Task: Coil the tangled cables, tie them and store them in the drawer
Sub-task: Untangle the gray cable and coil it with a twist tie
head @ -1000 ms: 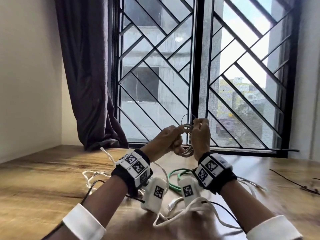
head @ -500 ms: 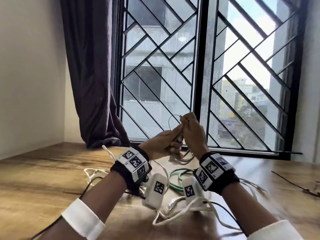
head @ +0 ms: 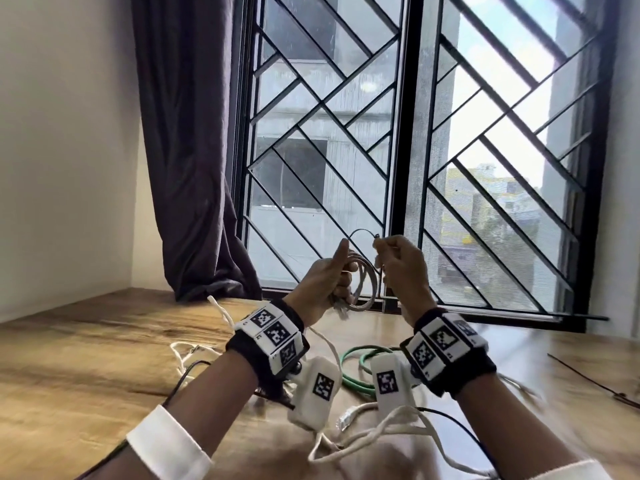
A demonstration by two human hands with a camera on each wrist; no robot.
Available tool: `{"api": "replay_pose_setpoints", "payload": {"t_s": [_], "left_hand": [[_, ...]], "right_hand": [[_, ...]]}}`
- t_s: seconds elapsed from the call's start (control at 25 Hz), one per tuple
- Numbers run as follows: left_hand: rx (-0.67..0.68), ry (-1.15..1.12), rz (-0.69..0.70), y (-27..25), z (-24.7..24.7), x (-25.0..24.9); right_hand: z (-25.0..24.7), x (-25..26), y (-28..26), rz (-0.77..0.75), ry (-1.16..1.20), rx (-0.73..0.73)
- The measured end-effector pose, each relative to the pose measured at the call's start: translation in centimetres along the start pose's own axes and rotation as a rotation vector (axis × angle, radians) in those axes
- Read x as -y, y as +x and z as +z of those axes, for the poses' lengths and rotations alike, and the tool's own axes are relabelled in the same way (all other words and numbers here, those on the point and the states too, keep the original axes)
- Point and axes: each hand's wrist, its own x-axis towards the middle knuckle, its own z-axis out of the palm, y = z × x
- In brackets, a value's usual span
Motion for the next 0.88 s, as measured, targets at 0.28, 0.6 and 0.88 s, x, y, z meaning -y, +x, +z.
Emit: {"api": "replay_pose_setpoints", "payload": {"t_s": [0.28, 0.6, 0.88], "left_hand": [[-0.158, 0.227, 0.024, 0.3, -0.2, 0.1], [-0.120, 0.165, 0.183, 0.5, -1.0, -0.1], [-0.095, 0.142, 0.047, 0.2, -0.4, -0.4]], "right_hand": [[1.6, 0.0, -1.4, -0.031, -0.034, 0.184], [1.3, 0.4, -1.5, -0.029, 0.072, 0.144], [0.9, 0.0, -1.4, -0.037, 0.046, 0.136]]}}
